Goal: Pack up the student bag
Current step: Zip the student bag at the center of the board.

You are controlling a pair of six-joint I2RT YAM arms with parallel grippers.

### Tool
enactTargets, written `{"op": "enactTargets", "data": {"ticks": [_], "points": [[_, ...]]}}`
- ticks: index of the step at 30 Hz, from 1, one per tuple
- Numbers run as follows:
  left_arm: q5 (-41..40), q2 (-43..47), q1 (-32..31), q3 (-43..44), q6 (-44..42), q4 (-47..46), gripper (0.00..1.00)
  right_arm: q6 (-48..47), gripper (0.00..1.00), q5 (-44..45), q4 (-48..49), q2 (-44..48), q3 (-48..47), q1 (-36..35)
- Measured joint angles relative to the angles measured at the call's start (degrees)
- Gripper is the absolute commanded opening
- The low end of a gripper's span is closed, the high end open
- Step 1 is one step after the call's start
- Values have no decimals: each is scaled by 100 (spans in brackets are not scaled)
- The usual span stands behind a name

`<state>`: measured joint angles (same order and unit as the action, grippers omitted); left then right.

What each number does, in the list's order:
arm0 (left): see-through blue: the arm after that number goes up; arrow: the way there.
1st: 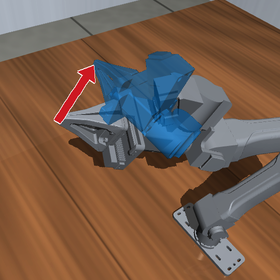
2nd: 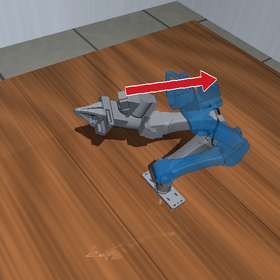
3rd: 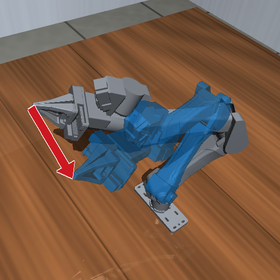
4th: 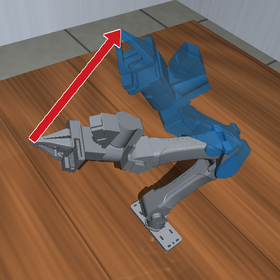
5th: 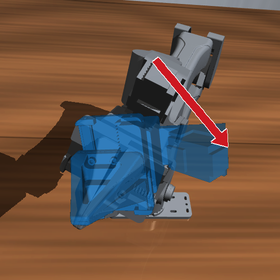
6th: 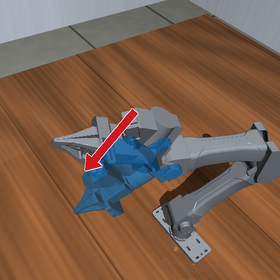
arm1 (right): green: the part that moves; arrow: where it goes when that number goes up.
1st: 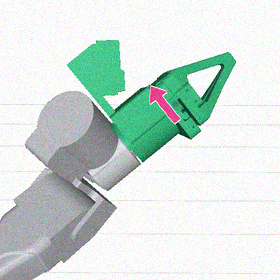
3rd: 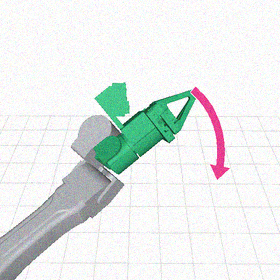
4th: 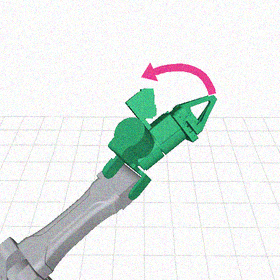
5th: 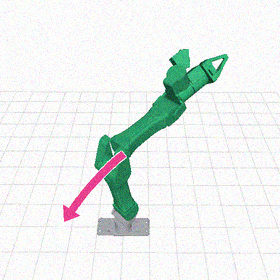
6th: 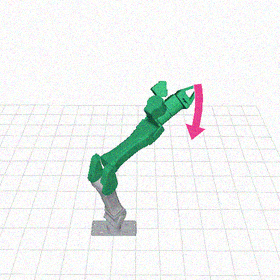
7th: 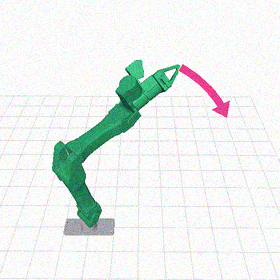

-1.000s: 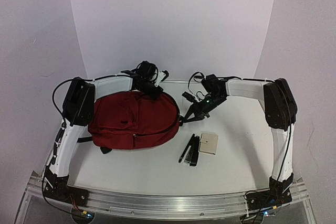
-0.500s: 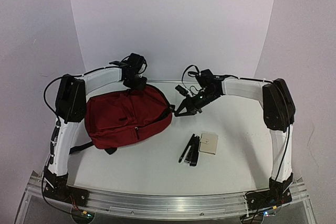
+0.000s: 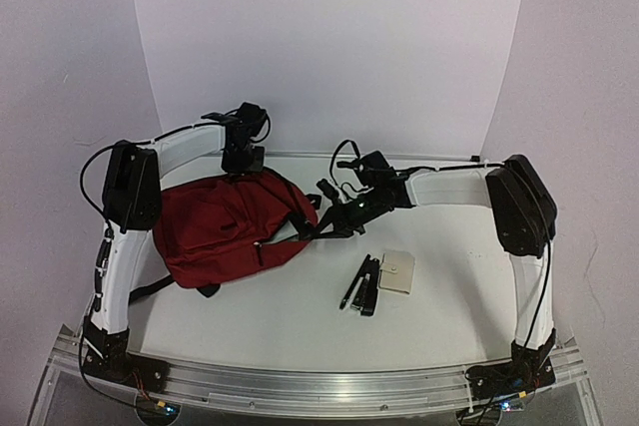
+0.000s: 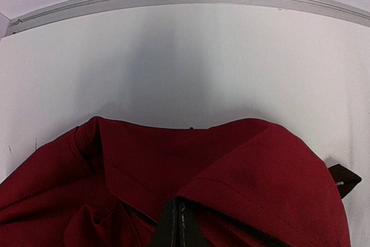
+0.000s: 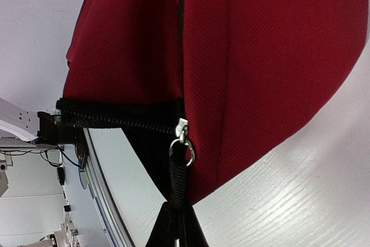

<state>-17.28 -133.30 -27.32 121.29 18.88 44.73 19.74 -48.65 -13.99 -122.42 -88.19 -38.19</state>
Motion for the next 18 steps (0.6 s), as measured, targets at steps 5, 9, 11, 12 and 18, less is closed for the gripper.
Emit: {"op": "enactTargets", "data": {"ticks": [5,9,11,12,18], "points": [[508,303,119,-532,-176,-438,46,183,0,-25,136,134,18,-116],[910,582,144,-539,-315,-439,64,242,0,-82,134,265,21,-123],[1022,791,63,-584,-294,-368,68,216,0,-108,146,381,90,-124],[1063,945,0,-691,-200,-358,71,173,1,-122,149,466,167,-128],[1252,2680,-390,-2454,714,-264,85,-871,74,-243,-521,938,406,-189]]}}
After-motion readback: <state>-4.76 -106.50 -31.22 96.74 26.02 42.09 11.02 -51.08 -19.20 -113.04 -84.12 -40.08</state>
